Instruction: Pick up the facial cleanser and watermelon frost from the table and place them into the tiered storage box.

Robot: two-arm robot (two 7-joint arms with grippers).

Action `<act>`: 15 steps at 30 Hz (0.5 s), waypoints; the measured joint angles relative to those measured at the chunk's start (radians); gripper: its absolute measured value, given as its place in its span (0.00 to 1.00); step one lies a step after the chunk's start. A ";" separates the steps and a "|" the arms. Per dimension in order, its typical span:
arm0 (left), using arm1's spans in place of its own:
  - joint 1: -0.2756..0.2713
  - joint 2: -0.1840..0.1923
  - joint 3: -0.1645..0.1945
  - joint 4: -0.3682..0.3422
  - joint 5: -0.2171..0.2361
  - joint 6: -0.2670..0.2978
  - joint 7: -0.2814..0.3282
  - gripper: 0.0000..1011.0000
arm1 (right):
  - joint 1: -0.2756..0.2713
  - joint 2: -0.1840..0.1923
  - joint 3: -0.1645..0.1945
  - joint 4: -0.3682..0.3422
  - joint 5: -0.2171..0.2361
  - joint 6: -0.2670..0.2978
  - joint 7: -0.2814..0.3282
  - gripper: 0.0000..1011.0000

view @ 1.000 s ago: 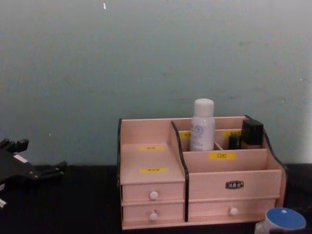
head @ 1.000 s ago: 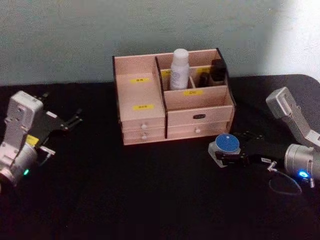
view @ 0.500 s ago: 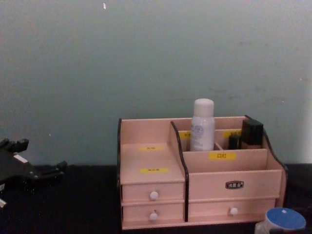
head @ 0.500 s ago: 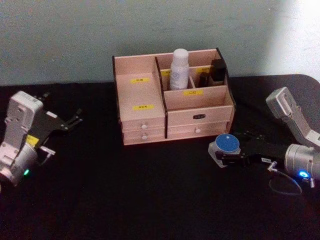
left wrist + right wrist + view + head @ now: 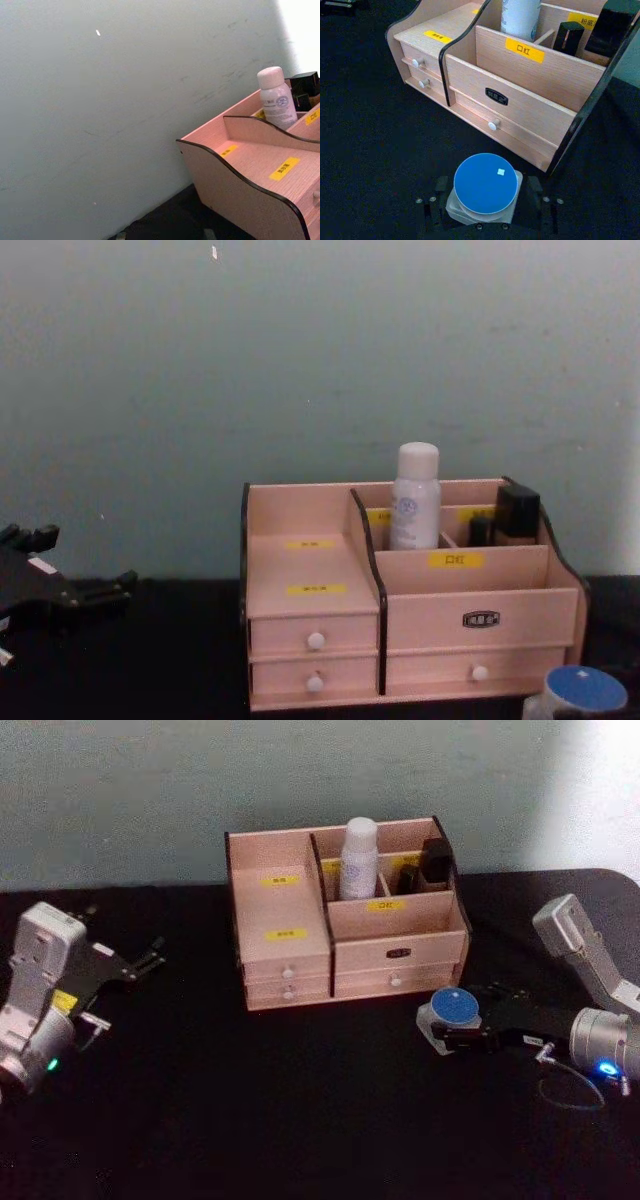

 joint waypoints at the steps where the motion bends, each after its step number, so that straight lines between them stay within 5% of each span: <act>1: 0.000 0.000 0.000 0.000 0.000 0.000 0.000 0.99 | 0.000 0.000 0.000 0.000 0.000 0.000 0.000 0.99; 15: 0.000 0.000 0.000 0.000 0.000 0.000 0.000 0.99 | 0.000 0.000 0.000 0.000 0.002 -0.001 0.000 0.75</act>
